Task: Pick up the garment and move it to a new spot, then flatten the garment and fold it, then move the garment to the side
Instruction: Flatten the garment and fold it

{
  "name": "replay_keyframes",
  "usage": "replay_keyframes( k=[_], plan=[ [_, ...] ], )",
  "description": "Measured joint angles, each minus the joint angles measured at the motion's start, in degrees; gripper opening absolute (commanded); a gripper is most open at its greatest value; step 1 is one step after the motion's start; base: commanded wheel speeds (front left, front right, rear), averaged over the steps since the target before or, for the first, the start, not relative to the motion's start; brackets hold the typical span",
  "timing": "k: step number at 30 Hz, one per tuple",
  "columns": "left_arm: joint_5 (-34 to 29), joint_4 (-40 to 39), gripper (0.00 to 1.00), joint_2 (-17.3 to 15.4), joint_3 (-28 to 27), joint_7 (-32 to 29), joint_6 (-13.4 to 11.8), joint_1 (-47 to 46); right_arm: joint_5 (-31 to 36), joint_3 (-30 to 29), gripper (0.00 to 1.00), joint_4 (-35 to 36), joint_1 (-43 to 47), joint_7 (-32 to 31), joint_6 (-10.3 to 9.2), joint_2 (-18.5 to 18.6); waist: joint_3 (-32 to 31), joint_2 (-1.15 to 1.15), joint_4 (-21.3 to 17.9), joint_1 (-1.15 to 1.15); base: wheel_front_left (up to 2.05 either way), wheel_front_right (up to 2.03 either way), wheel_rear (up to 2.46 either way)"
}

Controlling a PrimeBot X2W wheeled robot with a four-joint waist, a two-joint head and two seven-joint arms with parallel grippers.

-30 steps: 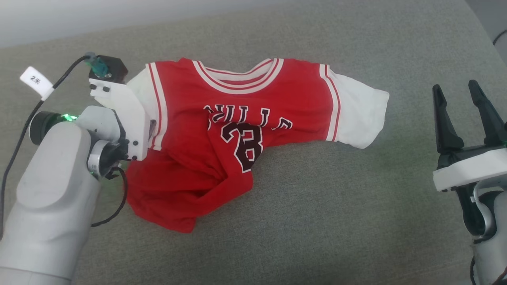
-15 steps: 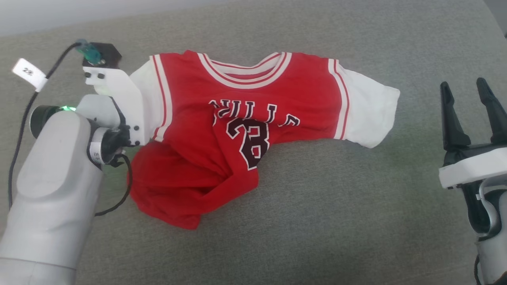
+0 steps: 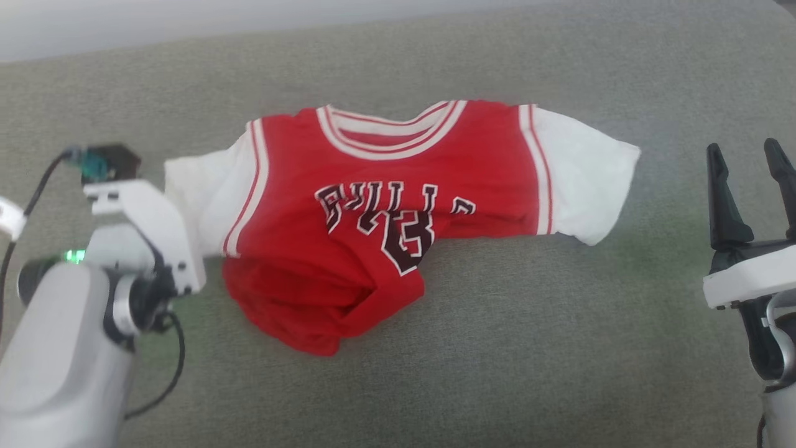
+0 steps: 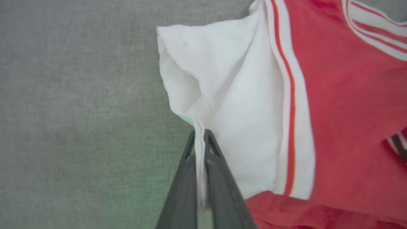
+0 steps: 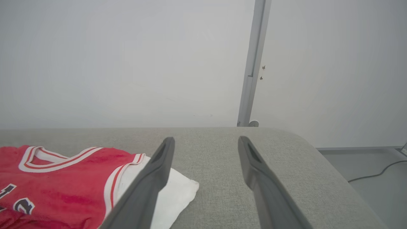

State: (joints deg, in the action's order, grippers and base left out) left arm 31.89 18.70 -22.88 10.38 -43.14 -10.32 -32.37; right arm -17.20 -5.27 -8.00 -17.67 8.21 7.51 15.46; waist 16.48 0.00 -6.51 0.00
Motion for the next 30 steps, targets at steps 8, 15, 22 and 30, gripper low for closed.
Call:
replay_keyframes(
  k=[8, 15, 22, 30],
  plan=[
    [0.9, -6.8, 0.0, -1.2, -1.7, -1.2, -3.4, 10.7, 0.2, -0.1, 1.0, 0.9, 1.0, -1.2, 0.0, 0.0, -1.3, 0.0, 1.5, 0.0, 0.0, 0.0, 0.0],
    [2.0, -9.1, 1.0, -1.6, -2.5, 0.0, -3.1, 13.8, 0.4, 0.0, 1.0, 1.8, 1.7, -2.2, 0.0, 0.0, -2.5, 0.0, 2.2, 0.0, 0.0, 0.0, 0.0],
    [2.4, -9.0, 1.0, -3.9, -2.4, -1.4, -1.7, 12.0, 0.5, 0.6, 1.0, 2.4, 2.2, -2.9, 0.01, 0.3, -3.4, 0.0, 2.4, 0.0, 0.0, 0.0, 0.0],
    [1.7, -3.5, 1.0, -6.2, -0.1, -6.2, 0.6, 3.0, 0.2, 1.3, 1.0, 3.8, 2.1, -3.5, 0.01, 0.6, -2.9, 0.0, 1.8, 0.0, 0.0, 0.0, 0.0]
  ],
)
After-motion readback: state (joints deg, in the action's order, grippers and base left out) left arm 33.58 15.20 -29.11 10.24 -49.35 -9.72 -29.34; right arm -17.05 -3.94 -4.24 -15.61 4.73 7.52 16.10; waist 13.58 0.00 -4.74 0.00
